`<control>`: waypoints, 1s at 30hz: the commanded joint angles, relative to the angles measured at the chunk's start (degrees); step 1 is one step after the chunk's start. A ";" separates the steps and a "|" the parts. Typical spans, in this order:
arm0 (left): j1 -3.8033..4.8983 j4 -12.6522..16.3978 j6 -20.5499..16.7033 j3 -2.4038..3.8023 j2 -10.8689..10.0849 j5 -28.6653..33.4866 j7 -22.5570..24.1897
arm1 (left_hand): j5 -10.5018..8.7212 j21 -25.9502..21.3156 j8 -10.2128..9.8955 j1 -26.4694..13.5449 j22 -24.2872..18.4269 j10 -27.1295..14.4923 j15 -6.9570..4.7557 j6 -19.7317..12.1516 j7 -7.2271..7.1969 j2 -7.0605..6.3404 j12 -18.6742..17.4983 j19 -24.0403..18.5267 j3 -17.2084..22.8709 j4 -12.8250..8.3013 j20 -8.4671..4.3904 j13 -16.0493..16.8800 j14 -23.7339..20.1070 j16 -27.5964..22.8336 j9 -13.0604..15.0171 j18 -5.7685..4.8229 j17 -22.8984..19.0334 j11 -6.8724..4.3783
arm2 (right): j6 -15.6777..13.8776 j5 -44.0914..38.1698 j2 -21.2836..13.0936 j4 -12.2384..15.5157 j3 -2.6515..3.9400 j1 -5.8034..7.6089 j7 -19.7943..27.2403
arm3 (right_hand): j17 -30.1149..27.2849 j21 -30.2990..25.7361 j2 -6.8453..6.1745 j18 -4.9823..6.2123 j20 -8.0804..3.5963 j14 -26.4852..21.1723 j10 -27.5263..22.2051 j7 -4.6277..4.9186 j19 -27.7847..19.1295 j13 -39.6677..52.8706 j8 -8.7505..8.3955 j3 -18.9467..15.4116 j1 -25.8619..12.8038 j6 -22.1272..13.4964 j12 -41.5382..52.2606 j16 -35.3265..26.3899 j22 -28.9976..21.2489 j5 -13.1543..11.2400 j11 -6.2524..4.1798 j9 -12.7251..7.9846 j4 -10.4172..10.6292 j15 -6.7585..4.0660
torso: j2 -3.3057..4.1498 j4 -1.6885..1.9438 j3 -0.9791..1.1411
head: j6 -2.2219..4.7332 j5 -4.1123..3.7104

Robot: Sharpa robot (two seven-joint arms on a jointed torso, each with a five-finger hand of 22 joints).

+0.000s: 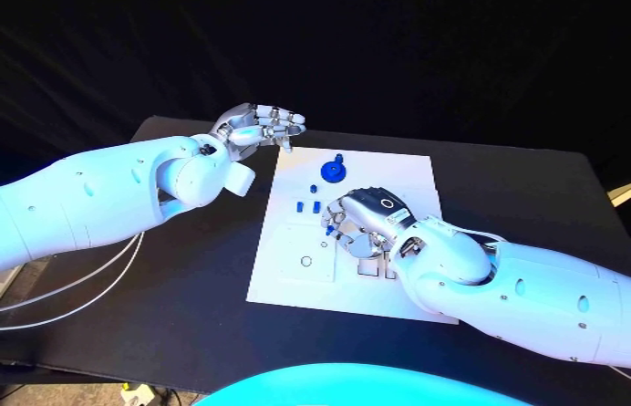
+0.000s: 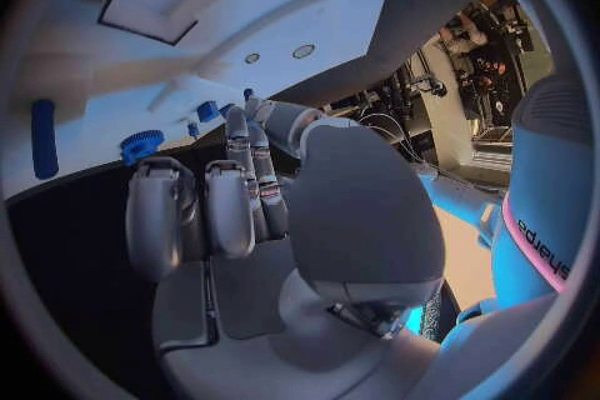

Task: Assemble the parts on the task board

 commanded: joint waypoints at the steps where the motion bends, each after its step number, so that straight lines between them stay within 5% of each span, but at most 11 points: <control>1: 0.04 0.20 -0.04 0.05 0.17 0.11 0.13 | 0.95 -0.97 -0.45 -0.32 -0.69 -0.93 -0.07 -0.79 0.32 0.21 0.14 -0.04 -1.10 0.34 0.41 -0.68 -0.11 -1.00 1.02 -0.09 -0.69 0.28 | 0.44 -0.14 0.31 -0.30 -0.05 -0.31 0.14 | -0.36 0.60 2.54 -1.60 -0.50 2.94 2.83 0.38 3.15 1.13 1.51 2.46 -0.44 0.96 0.40 0.22 11.12 0.81 -1.42 1.14 -1.48 -0.25 | 0.00 -0.03 0.01 | -0.40 0.31; 30: 0.04 0.05 0.32 0.05 0.28 0.12 -0.17 | 0.95 -1.08 -0.45 -0.33 -0.77 -0.99 -0.05 -0.84 0.32 0.21 0.17 -0.06 -1.15 0.35 0.43 -0.70 -0.16 -1.10 1.03 -0.09 -0.75 0.29 | 1.51 -0.56 2.15 -2.29 -0.37 -1.59 -0.31 | -0.32 0.56 2.54 -1.59 -0.51 2.95 2.84 0.42 3.14 1.14 1.49 2.48 -0.58 0.94 0.33 0.26 11.11 0.80 -1.39 1.17 -1.53 -0.24 | 0.01 -0.04 0.08 | -1.15 0.89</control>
